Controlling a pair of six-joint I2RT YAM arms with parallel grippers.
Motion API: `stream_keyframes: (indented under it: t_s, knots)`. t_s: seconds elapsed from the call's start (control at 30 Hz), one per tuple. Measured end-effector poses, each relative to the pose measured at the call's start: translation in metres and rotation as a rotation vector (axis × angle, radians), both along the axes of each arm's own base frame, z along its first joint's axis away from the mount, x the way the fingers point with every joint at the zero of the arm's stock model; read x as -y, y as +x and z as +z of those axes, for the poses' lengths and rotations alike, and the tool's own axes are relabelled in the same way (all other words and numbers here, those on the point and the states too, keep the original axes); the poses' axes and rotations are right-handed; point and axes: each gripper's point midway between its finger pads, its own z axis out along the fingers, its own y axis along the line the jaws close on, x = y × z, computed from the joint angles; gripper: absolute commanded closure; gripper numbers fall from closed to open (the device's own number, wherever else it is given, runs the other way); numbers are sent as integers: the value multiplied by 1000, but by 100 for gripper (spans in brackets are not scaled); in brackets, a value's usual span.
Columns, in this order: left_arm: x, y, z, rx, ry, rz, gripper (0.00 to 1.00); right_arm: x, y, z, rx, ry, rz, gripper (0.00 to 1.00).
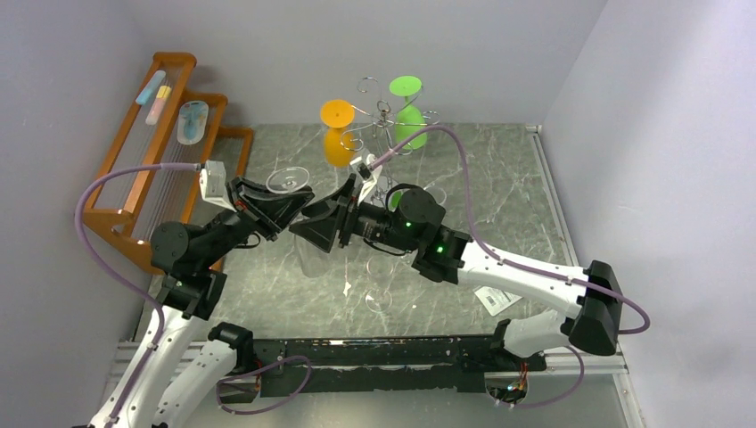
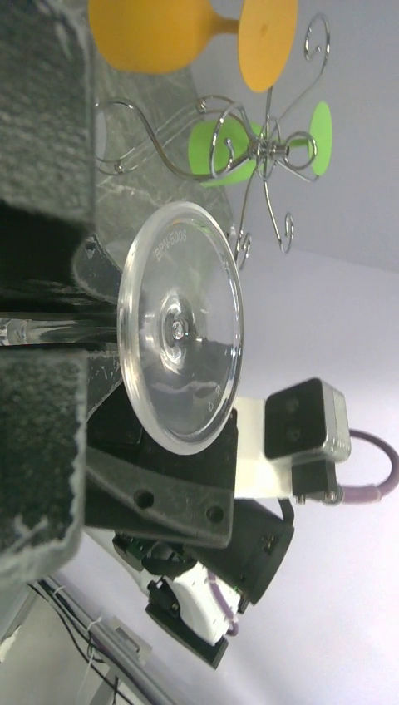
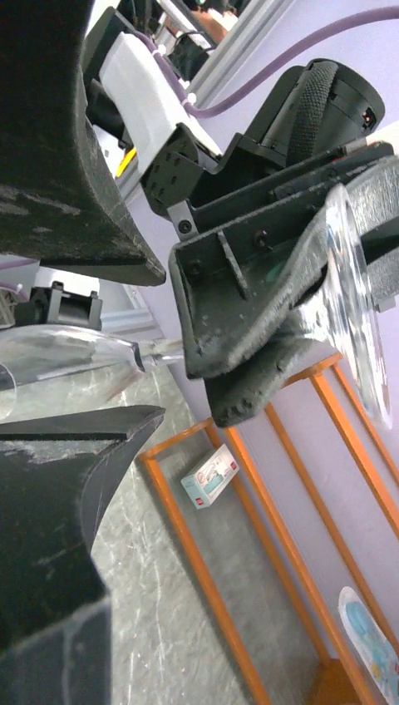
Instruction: Place the wine glass upside down on the wine glass rack
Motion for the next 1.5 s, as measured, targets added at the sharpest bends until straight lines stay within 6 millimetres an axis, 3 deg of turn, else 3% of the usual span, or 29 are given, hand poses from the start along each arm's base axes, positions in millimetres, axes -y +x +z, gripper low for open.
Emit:
stream_keyframes:
  t_s: [0.2, 0.33, 0.43, 0.57, 0.73, 1.03, 1.27, 1.5]
  knots:
    - [2, -13, 7, 48, -2, -39, 95, -8, 5, -4, -6, 29, -5, 73]
    - [2, -17, 9, 61, -3, -53, 95, -8, 0, 1, 18, 60, 8, 100]
    - [3, -19, 7, 44, -6, -68, 91, -7, 0, 2, 46, 74, 6, 100]
    - [4, -20, 6, 39, 0, -76, 63, -3, -2, 4, 65, 95, 5, 100]
    - [3, -25, 8, 61, 2, -83, 56, 5, 3, 3, 61, 110, -38, 100]
    - [-1, -30, 19, 110, 5, -58, 25, 23, 14, 15, 70, 140, -134, 100]
    - [-4, -31, 21, 110, 10, -36, 13, 54, 29, 30, 131, 120, -283, 100]
    - [-8, -29, 22, 91, 19, -1, 12, 103, 63, 36, 191, 55, -494, 100]
